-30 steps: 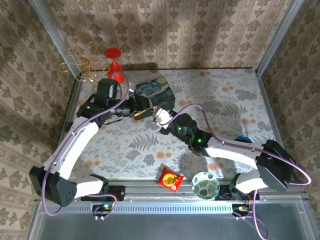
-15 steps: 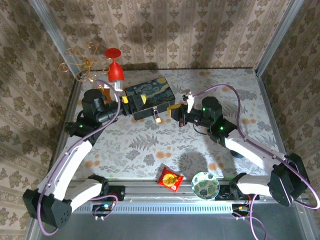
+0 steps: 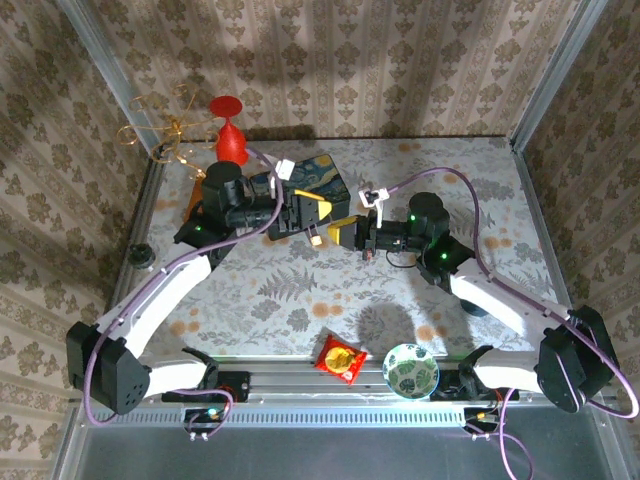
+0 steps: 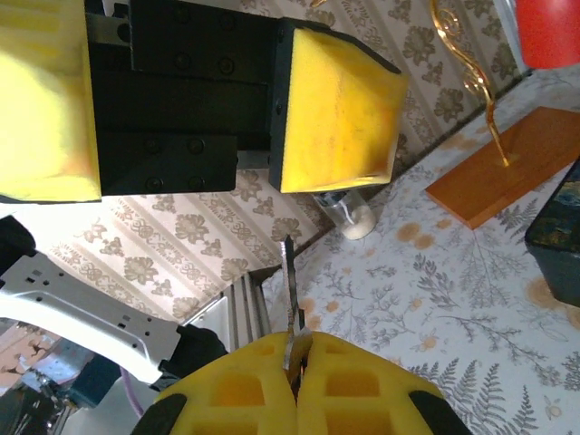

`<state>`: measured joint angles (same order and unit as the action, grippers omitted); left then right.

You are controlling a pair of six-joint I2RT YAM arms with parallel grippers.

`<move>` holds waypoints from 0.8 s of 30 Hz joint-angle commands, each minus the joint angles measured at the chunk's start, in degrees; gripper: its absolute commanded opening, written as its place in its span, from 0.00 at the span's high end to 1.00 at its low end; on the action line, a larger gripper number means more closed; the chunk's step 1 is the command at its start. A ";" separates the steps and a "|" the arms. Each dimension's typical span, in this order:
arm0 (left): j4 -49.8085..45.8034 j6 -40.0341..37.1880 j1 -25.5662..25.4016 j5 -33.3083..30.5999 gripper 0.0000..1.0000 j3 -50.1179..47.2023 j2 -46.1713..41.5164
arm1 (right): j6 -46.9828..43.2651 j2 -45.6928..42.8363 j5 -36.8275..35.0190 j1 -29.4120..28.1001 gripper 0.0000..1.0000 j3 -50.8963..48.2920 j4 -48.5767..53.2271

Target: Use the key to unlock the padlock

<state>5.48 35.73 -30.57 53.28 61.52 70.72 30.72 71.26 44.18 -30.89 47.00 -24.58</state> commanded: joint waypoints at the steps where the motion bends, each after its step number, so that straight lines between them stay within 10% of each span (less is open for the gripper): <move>1: 0.31 -1.59 0.07 4.11 0.44 1.13 -0.95 | 2.52 1.05 2.98 0.31 1.00 0.34 -3.56; 24: 0.09 1.04 0.68 8.13 0.65 -0.98 0.34 | 7.25 2.38 6.53 0.26 1.00 2.12 -8.58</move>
<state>5.39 36.38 -30.00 58.98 61.17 70.78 37.41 73.56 49.80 -30.89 47.44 -31.11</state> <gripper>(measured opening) 0.359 0.061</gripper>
